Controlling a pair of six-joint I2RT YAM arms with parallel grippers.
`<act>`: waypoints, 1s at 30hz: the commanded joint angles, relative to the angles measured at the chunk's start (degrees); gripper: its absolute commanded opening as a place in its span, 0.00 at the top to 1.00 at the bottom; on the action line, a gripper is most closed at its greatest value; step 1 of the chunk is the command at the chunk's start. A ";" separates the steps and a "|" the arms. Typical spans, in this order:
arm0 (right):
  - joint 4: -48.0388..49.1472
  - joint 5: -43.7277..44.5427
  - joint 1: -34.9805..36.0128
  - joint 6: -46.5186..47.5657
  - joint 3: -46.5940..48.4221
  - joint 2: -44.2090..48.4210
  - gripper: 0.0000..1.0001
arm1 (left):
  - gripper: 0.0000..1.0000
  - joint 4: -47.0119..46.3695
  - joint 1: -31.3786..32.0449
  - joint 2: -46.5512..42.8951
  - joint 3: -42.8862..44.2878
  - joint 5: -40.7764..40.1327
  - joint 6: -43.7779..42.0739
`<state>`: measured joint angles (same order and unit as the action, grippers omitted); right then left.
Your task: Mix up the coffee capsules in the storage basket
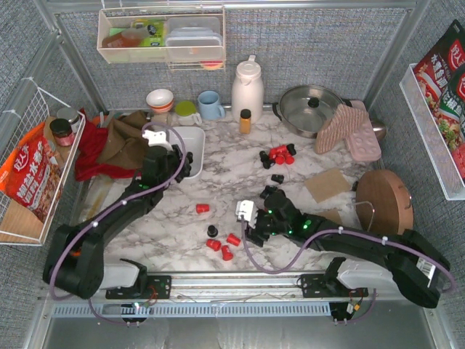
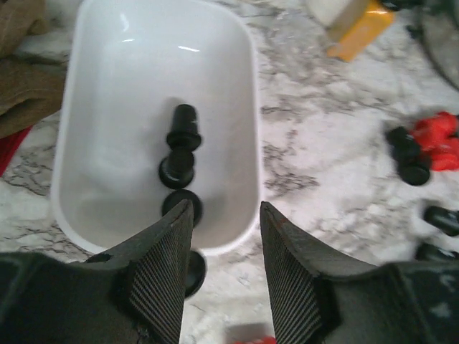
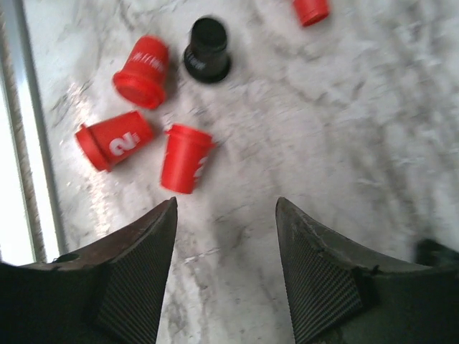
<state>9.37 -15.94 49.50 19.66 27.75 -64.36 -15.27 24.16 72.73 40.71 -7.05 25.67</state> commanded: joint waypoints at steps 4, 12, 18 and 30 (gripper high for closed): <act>-6.28 -3.97 2.79 0.31 4.21 -7.14 0.41 | 0.43 -2.38 -4.10 10.62 4.51 -0.85 -1.63; -8.33 1.45 6.85 -0.64 8.51 -13.56 0.43 | 0.31 -3.52 -4.12 5.31 0.35 0.73 -0.76; -9.35 3.82 7.87 -1.19 10.75 -16.58 0.45 | 0.28 5.14 -4.12 -7.00 -6.57 -4.18 2.80; -7.81 7.47 8.09 -0.69 9.12 -13.54 0.45 | 0.01 25.53 -4.12 -29.18 -14.69 -15.50 20.28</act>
<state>0.43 -10.50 57.58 18.87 37.85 -79.11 0.80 20.10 45.60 27.05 -18.04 37.60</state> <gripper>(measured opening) 0.553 0.985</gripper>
